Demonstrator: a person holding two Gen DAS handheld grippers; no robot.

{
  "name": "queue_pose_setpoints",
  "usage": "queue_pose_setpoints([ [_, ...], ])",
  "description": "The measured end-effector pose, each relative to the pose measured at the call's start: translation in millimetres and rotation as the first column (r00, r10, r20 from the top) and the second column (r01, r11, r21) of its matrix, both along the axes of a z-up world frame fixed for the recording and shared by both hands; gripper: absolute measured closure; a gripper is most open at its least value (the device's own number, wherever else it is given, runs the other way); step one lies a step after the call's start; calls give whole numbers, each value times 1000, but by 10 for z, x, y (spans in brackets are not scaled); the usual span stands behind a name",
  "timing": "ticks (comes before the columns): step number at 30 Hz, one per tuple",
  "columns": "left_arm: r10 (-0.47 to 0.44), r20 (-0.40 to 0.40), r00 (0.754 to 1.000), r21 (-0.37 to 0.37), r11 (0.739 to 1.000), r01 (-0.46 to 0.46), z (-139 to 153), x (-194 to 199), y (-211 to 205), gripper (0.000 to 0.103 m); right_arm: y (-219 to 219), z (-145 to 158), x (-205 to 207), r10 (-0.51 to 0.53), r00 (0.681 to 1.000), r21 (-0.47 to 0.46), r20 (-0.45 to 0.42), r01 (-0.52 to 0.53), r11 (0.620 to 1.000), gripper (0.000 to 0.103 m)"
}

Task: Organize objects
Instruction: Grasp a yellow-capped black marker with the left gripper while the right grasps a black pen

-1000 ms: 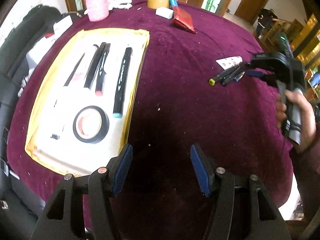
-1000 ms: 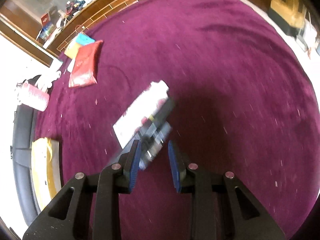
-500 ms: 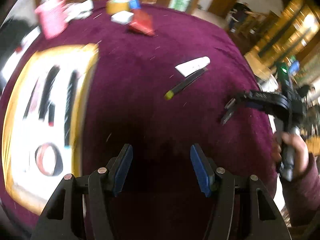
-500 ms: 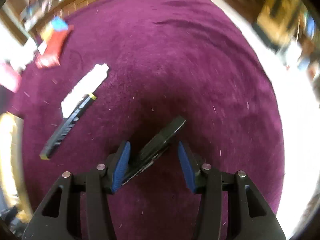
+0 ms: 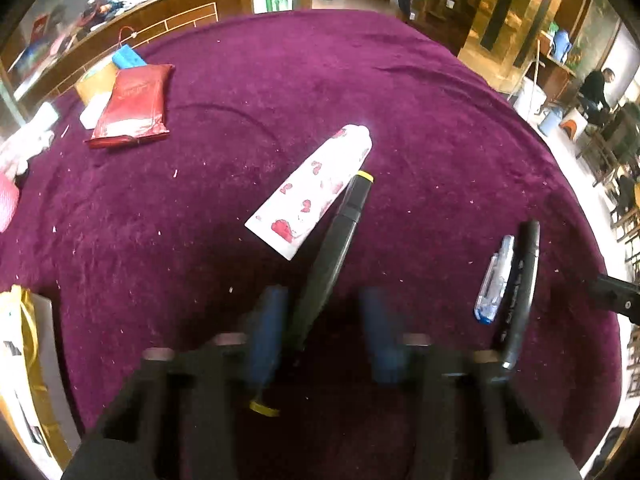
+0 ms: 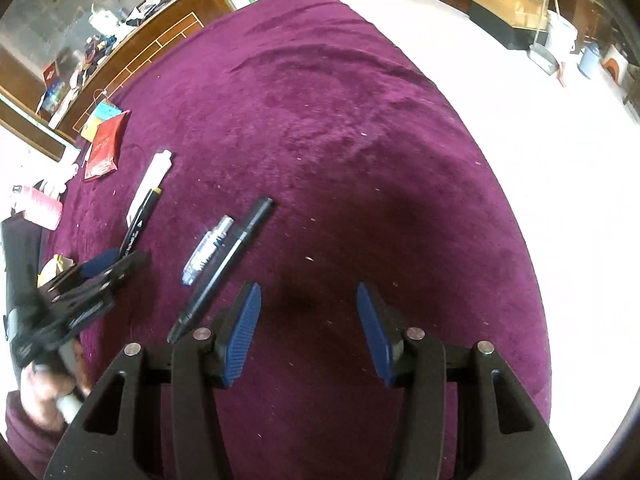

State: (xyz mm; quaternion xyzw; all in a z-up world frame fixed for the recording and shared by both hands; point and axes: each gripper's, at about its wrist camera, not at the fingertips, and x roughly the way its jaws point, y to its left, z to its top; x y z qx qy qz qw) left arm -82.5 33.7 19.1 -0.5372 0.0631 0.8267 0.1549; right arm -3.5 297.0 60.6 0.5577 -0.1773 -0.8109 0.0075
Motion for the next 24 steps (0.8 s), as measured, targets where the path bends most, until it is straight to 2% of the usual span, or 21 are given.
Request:
queue_pose_setpoints([
  [2,5,39,999,40,999,-6,22,84,-51,91,19,-4,10,4,1000,-6,-3,-4,1000,54],
  [10,8,81,997,89,996,-16,64,594,-176,90,-74,-100,-126,45,999,-111,16,-43,993,54],
  [12,-3,73,997,65,998,-2,49,585,-107,87,-116,-119,-198,51,998,-138,25,-47,989,54],
  [14,-14,37,999,53,999,12,63,558,-9,67,-165,-125,-234,54,998,-154,29,-49,987,54],
  [17,-13,-4,1000,33,999,14,55,547,113,62,-251,-114,-284,62,998,-163,30,-57,985,54],
  [18,-13,-12,1000,23,1000,14,51,550,128,63,-284,-115,-296,66,997,-162,32,-60,985,54],
  [19,-11,-12,1000,32,999,11,54,552,115,82,-320,-115,-299,71,997,-155,32,-65,986,54],
  [20,-8,14,1000,68,998,8,68,554,60,91,-359,-115,-303,78,996,-146,33,-72,987,54],
  [22,8,39,999,122,992,-13,80,556,-52,92,-446,-121,-312,95,995,-126,35,-90,988,54],
  [24,12,25,1000,134,991,-15,154,628,-152,92,-532,-130,-324,105,994,-102,37,-101,990,54],
])
